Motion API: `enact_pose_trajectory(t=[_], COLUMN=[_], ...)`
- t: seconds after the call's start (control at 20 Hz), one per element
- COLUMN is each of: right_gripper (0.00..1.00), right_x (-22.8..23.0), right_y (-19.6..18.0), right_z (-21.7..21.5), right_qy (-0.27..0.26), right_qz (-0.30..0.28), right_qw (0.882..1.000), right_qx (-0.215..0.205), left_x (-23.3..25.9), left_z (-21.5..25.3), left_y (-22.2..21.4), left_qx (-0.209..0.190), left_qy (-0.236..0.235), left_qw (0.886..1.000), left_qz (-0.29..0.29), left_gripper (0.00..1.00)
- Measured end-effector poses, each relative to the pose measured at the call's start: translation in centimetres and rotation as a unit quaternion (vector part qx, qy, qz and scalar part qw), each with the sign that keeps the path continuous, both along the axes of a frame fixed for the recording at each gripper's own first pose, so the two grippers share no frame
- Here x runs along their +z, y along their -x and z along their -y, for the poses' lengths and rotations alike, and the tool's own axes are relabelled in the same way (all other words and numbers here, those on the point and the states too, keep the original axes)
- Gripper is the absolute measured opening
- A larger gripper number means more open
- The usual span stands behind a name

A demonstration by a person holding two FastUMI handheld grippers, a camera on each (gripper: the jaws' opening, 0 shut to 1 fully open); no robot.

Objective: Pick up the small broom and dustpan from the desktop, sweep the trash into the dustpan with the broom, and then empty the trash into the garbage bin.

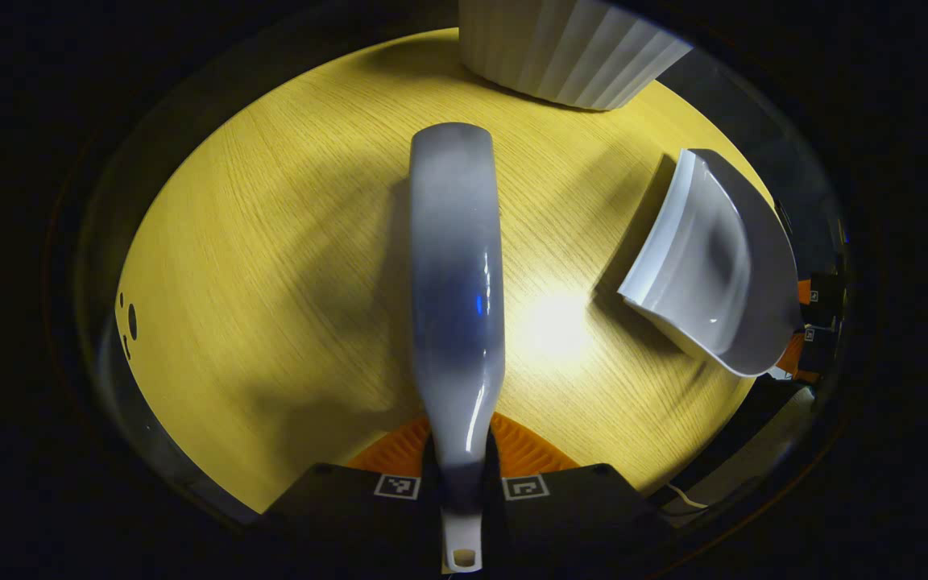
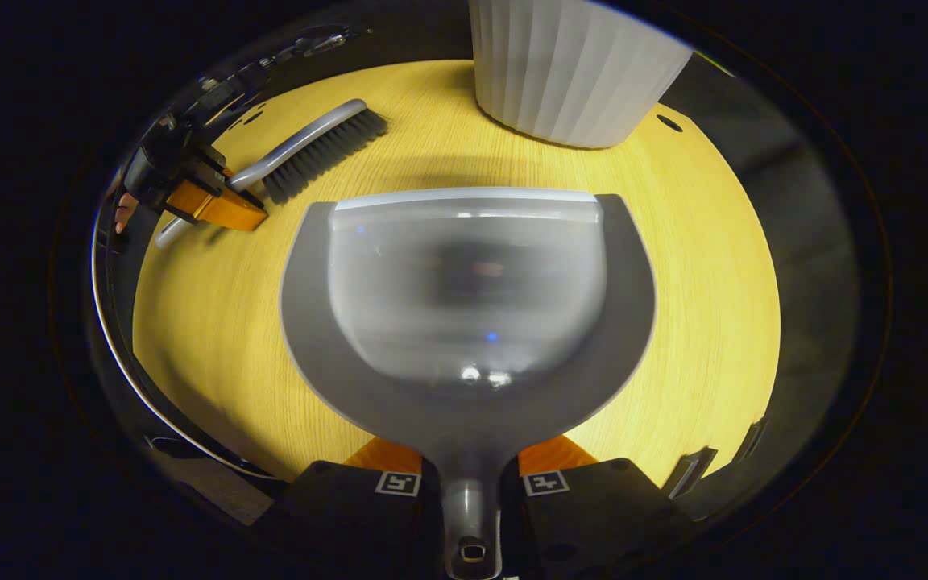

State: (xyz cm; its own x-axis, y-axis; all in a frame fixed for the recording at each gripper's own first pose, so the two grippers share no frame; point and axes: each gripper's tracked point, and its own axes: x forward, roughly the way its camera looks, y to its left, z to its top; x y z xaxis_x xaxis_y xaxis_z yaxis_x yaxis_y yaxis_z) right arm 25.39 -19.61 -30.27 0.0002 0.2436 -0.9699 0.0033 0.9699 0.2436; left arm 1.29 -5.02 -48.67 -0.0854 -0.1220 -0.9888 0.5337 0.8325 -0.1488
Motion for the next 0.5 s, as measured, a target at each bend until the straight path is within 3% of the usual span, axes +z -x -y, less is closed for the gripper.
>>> enact_pose_trajectory(t=[0.35,0.4,0.45,0.5], right_gripper=[0.31,0.39,0.32,0.34], right_x=[-1.2,-1.3,-1.3,-1.3], right_y=[0.6,0.6,0.7,0.7], right_z=[-0.6,-0.6,-0.7,-0.8], right_qy=[-0.003,-0.003,-0.004,-0.005], right_qz=[-0.009,-0.01,-0.015,-0.017], right_qw=[1.0,1.0,1.0,1.0], right_qx=[-0.002,0.001,0.003,0.004], left_x=[-0.1,-0.1,-0.1,-0.1], left_z=[0.1,0.1,0.1,0.1], left_y=[0.1,0.2,0.2,0.2], left_qx=[0.001,0.003,0.003,0.002], left_qy=[-0.012,-0.014,-0.016,-0.019], left_qw=[1.0,1.0,1.0,1.0], left_qz=[-0.002,-0.001,-0.002,-0.002], left_gripper=[0.23,0.22,0.23,0.24])
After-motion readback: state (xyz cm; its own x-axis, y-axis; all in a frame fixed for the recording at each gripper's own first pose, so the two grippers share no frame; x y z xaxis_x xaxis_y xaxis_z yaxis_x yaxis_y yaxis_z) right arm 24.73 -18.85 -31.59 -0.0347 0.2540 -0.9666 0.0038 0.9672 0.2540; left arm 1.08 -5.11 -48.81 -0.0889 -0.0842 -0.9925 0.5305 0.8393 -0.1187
